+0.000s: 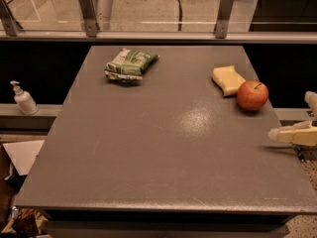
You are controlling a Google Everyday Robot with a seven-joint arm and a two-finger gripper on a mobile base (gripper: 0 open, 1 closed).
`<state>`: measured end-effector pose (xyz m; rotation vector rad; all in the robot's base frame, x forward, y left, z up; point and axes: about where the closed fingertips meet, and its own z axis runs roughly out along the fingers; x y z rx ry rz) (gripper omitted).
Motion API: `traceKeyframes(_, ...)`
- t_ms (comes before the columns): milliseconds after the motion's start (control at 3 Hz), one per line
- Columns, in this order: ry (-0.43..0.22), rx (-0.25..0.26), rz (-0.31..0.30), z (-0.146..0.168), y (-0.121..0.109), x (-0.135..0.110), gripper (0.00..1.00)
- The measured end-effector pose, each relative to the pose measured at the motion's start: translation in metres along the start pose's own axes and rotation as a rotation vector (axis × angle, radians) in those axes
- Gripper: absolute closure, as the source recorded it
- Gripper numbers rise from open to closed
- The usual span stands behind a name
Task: Move apple near sponge
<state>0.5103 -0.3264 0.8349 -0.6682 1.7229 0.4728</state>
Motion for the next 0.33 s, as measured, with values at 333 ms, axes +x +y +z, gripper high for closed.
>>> traceKeyframes(333, -0.003, -0.016, 0.000, -0.0018, 0.0041, -0.0008, 0.00)
